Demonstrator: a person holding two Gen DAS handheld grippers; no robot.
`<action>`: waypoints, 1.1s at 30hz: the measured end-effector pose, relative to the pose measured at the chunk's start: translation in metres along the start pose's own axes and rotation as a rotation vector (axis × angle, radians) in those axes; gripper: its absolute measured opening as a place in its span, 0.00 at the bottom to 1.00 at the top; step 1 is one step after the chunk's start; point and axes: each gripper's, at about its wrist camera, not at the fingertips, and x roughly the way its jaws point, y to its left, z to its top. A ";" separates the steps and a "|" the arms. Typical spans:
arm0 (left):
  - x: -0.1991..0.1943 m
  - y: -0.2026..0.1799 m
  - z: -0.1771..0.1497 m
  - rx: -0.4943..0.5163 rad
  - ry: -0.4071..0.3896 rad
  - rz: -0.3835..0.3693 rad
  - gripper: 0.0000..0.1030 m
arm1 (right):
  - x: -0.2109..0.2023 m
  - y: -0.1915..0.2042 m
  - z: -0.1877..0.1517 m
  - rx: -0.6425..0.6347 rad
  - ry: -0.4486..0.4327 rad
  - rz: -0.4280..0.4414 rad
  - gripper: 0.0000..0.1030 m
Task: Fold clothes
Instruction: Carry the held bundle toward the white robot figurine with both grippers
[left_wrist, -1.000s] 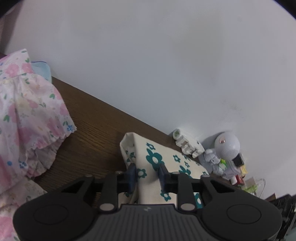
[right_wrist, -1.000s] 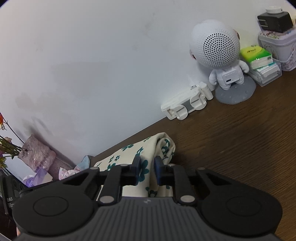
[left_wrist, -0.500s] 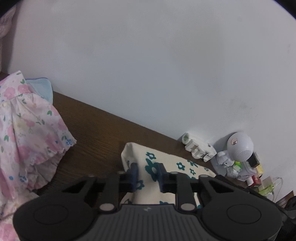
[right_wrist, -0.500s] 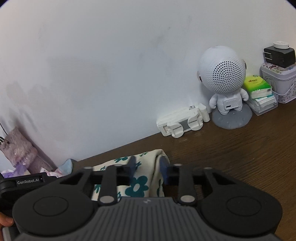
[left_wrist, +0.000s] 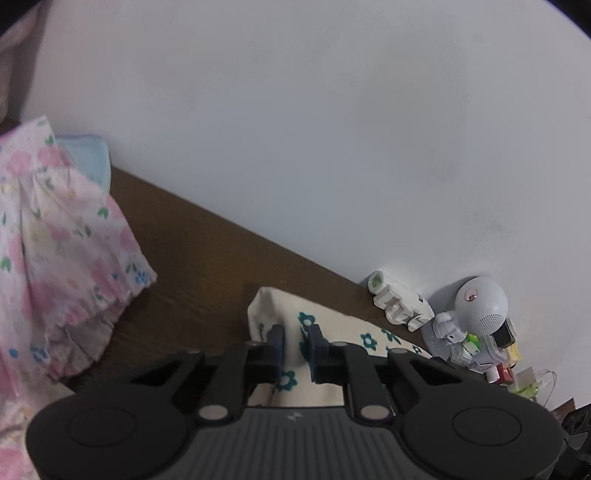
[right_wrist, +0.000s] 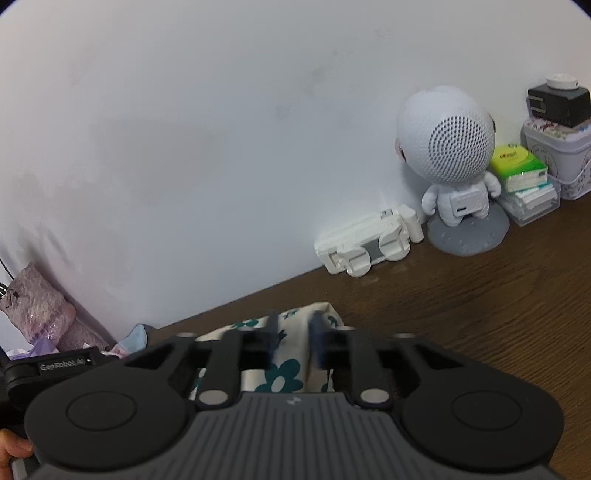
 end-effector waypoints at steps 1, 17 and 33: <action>0.000 0.001 0.000 -0.002 -0.001 -0.006 0.12 | 0.000 0.000 0.000 0.004 0.000 0.000 0.10; -0.019 0.002 -0.009 0.022 -0.036 -0.032 0.38 | -0.020 0.002 -0.006 -0.018 -0.042 0.016 0.30; -0.016 0.004 -0.009 0.017 -0.016 -0.049 0.38 | -0.007 -0.003 -0.009 -0.002 0.005 0.040 0.18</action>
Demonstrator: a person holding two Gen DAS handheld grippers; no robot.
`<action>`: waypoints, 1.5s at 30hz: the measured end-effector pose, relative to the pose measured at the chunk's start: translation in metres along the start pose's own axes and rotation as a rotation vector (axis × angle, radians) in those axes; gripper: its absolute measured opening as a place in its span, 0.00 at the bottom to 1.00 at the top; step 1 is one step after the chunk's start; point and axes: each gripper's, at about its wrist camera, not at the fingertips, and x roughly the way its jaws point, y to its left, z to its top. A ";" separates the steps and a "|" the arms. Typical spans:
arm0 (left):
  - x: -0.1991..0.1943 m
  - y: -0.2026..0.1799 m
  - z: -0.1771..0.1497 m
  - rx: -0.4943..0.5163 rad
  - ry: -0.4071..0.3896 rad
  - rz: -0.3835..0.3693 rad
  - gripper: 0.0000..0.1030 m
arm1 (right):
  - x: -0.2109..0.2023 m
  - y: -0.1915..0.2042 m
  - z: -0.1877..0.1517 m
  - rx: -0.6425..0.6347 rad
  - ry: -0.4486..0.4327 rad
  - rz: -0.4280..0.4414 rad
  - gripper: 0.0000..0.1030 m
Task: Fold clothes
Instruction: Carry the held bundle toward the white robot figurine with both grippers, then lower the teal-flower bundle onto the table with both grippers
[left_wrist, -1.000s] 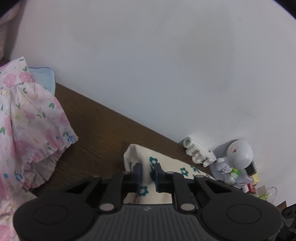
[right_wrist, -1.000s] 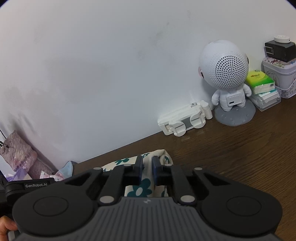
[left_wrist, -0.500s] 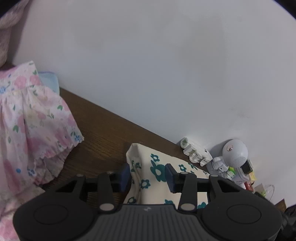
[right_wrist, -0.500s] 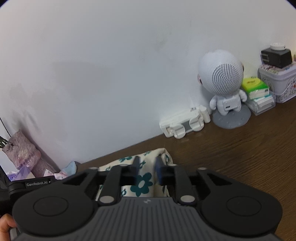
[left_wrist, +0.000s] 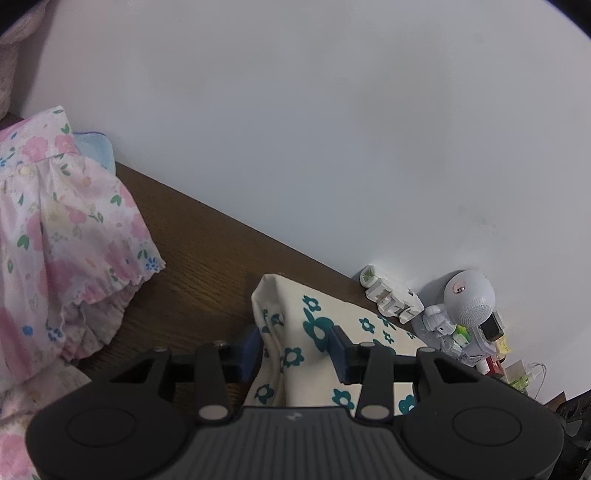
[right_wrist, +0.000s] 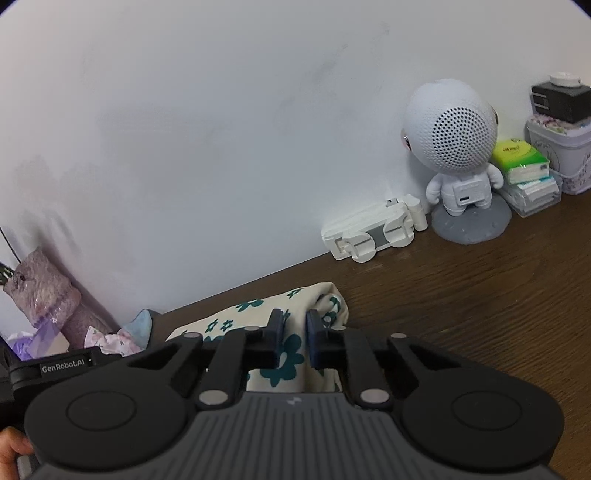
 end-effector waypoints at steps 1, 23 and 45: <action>-0.001 0.000 0.001 0.001 -0.003 0.000 0.38 | -0.001 -0.002 0.001 0.015 -0.010 -0.001 0.23; -0.005 0.003 -0.006 0.020 -0.003 -0.034 0.33 | -0.013 -0.004 -0.015 0.014 -0.031 0.019 0.35; -0.027 -0.002 -0.025 0.063 -0.038 -0.053 0.25 | -0.034 0.010 -0.028 -0.009 -0.035 0.020 0.12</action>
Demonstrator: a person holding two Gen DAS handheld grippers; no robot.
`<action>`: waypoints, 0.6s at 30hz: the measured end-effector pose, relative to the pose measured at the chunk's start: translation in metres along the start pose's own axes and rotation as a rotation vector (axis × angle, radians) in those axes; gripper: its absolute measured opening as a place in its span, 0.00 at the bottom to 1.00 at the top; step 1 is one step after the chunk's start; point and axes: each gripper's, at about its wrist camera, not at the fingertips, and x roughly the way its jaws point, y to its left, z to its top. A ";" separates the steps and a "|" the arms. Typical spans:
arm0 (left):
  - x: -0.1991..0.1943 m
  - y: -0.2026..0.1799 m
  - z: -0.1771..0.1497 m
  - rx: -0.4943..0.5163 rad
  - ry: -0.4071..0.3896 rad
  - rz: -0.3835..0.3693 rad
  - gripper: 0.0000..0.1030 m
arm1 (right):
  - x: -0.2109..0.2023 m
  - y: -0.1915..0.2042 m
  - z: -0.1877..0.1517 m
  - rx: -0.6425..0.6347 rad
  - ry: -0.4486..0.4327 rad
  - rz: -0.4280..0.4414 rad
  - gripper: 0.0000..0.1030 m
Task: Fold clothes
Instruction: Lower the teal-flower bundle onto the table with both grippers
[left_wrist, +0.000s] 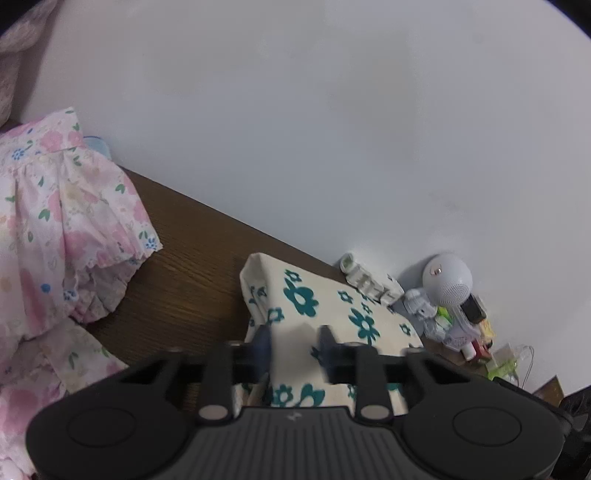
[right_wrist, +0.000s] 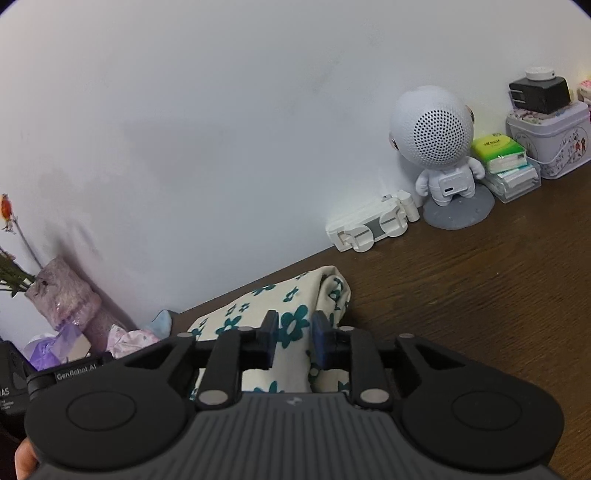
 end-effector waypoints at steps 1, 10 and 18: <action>-0.005 -0.002 -0.003 0.019 -0.013 0.001 0.35 | -0.001 0.002 -0.001 -0.010 -0.003 -0.005 0.11; -0.041 -0.037 -0.044 0.418 -0.106 0.044 0.64 | -0.027 0.034 -0.030 -0.341 -0.014 -0.071 0.55; -0.026 -0.041 -0.053 0.481 -0.071 0.039 0.46 | -0.012 0.043 -0.046 -0.455 0.027 -0.095 0.53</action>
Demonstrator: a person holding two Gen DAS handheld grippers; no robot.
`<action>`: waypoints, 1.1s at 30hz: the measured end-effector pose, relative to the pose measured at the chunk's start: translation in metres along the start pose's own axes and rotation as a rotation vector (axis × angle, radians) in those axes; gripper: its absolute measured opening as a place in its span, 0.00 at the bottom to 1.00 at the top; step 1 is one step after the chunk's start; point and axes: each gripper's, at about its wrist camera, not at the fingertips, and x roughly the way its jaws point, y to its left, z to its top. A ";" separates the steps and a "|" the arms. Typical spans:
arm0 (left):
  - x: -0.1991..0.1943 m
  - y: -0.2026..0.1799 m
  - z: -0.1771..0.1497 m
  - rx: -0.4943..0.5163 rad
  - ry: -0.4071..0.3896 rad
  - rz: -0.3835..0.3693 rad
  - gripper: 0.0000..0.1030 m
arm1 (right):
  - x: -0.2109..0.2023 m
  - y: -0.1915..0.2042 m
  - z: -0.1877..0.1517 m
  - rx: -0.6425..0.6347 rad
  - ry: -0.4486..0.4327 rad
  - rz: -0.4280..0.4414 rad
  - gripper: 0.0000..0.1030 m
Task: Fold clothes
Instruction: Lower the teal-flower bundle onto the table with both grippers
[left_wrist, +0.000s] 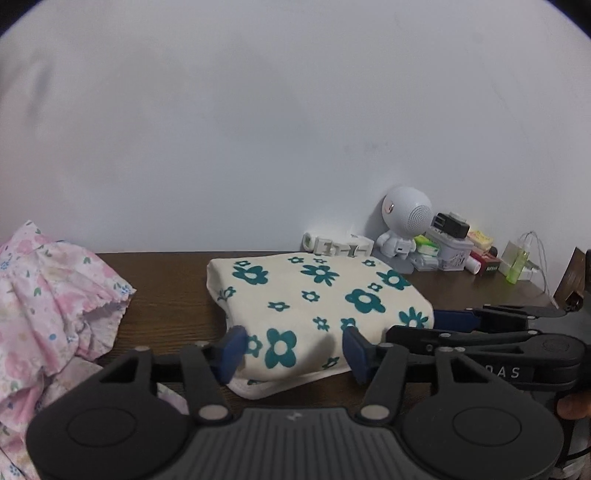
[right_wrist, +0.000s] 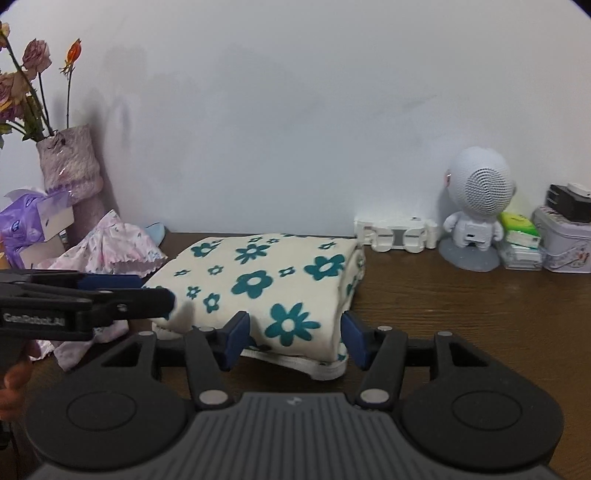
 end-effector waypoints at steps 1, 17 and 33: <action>0.001 0.000 -0.001 0.004 0.008 0.000 0.39 | 0.001 0.000 -0.001 -0.001 0.003 0.003 0.51; 0.005 0.030 -0.001 -0.142 0.032 -0.029 0.41 | -0.002 -0.017 -0.002 0.071 0.017 0.053 0.32; 0.020 0.084 -0.003 -0.569 0.061 -0.205 0.13 | -0.001 -0.021 -0.003 0.105 0.026 0.060 0.36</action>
